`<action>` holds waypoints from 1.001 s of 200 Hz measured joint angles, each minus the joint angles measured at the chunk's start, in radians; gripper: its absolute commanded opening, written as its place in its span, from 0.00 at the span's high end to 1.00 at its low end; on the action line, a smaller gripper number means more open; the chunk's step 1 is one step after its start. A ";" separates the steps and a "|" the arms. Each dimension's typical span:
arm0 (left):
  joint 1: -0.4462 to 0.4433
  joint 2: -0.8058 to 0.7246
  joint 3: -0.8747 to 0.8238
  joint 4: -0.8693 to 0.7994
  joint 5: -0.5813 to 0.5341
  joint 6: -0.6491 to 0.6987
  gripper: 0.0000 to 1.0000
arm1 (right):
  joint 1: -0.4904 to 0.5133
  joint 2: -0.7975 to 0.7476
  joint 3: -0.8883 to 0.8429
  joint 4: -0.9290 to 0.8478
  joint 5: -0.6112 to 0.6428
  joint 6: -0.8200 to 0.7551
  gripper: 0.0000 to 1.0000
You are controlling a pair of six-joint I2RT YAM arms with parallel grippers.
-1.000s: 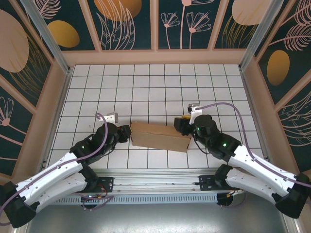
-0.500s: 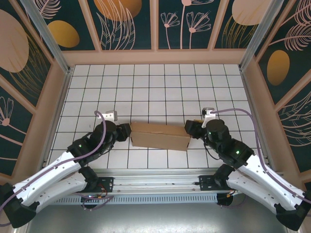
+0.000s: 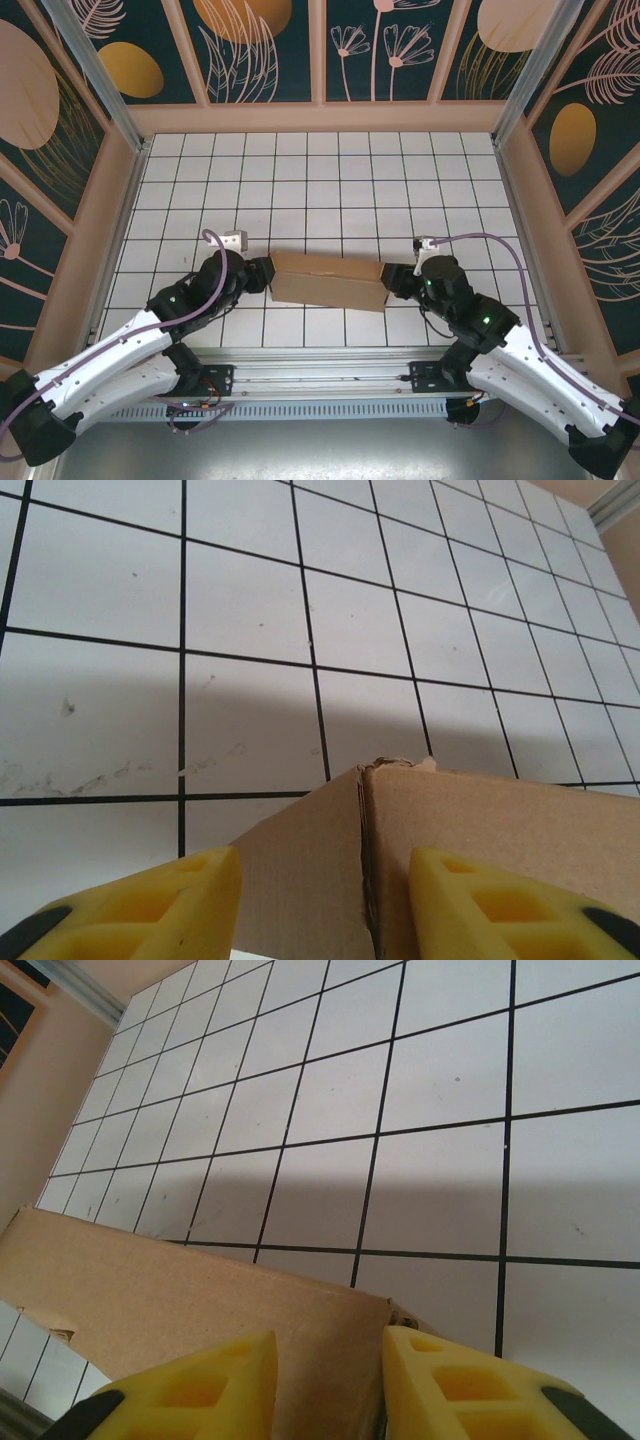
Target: Fold the paper box
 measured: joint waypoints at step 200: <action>0.000 0.000 -0.042 0.087 0.000 -0.019 0.55 | -0.006 -0.091 0.006 -0.064 0.003 0.122 0.58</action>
